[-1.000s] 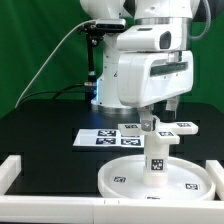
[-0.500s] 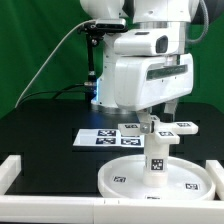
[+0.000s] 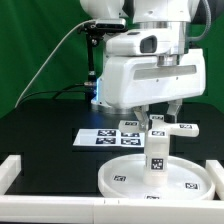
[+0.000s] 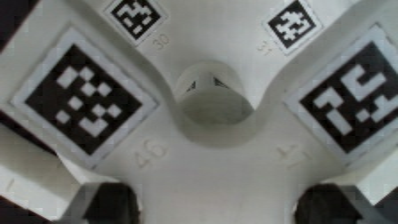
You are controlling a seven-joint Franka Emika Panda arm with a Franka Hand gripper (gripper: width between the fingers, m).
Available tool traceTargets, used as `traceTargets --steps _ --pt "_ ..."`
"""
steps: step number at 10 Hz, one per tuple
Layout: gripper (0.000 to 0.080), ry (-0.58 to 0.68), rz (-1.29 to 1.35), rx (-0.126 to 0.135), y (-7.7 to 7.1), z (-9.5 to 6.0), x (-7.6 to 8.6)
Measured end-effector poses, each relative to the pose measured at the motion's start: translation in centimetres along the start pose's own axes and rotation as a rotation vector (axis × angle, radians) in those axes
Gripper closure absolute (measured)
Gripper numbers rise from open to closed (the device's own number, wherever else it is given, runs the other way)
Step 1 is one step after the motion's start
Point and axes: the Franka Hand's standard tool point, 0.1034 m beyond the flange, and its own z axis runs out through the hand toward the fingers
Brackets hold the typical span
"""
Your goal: Assemble round table
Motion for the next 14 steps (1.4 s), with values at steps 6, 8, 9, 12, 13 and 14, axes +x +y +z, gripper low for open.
traceTargets --steps 6,8,9,12,13,14 --pt "0.0366 0.027 0.783 -0.003 0.05 -0.02 0.0" --pt "0.0366 0.022 0.983 -0.006 0.09 -0.04 -0.04" --pt "0.0366 0.023 1.073 0.001 0.21 -0.08 -0.11" --pt "0.0366 0.022 1.231 0.011 0.21 -0.11 -0.11" --pt "0.0366 0.022 1.306 0.019 0.23 -0.1 -0.02" --pt "0.0366 0.018 1.415 0.036 0.1 -0.12 0.18"
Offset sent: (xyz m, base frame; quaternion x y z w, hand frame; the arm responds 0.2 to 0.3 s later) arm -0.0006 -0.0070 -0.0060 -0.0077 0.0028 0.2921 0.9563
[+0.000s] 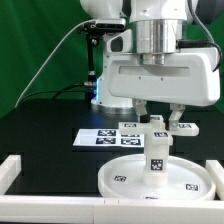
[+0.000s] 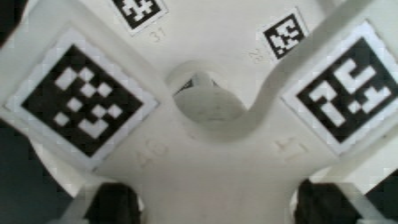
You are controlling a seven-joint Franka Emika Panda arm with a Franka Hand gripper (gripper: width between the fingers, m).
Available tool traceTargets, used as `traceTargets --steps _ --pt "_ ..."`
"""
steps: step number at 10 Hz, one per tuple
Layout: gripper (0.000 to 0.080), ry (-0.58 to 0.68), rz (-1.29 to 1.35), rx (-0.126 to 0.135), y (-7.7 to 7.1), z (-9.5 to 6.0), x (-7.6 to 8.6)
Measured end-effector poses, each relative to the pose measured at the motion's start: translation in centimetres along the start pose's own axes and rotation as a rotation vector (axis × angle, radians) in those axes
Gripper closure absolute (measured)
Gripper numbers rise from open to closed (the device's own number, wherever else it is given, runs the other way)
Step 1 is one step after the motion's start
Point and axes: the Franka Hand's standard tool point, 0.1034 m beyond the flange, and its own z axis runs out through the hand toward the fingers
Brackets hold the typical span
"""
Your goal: Assemble round table
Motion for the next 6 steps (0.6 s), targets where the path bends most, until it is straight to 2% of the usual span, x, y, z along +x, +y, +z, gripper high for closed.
traceTargets --steps 4,6 --pt "0.0367 -0.04 0.43 0.032 0.02 0.01 -0.08" --pt "0.0367 -0.05 0.57 0.038 0.0 0.01 -0.1"
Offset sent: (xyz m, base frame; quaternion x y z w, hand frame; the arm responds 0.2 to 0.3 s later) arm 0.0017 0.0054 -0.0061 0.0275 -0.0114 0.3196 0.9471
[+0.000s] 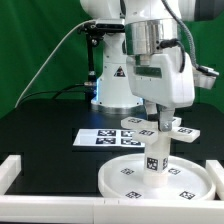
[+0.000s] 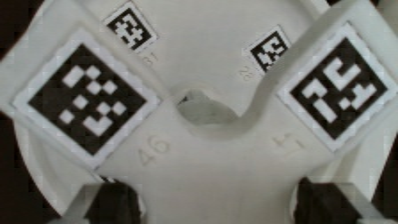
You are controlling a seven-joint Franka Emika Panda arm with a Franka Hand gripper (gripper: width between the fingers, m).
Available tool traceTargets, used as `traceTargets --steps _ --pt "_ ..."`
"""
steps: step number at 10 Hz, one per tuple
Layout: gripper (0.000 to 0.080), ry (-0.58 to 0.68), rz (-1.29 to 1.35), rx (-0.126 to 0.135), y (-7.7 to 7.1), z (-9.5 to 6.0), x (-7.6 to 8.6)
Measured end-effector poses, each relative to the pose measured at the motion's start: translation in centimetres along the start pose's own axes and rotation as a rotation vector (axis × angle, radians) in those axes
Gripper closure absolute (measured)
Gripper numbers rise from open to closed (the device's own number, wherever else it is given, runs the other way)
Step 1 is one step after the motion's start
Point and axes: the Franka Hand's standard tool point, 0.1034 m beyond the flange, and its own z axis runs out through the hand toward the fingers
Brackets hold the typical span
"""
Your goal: Assemble round table
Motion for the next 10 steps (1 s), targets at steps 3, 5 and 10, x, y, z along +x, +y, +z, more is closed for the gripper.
traceTargets --steps 3,5,10 --pt "0.0367 -0.011 0.099 0.018 0.1 0.0 0.0" --pt "0.0203 -0.014 0.097 0.019 0.0 0.0 -0.2" --pt "0.0151 -0.044 0.069 0.072 -1.2 -3.7 -1.2"
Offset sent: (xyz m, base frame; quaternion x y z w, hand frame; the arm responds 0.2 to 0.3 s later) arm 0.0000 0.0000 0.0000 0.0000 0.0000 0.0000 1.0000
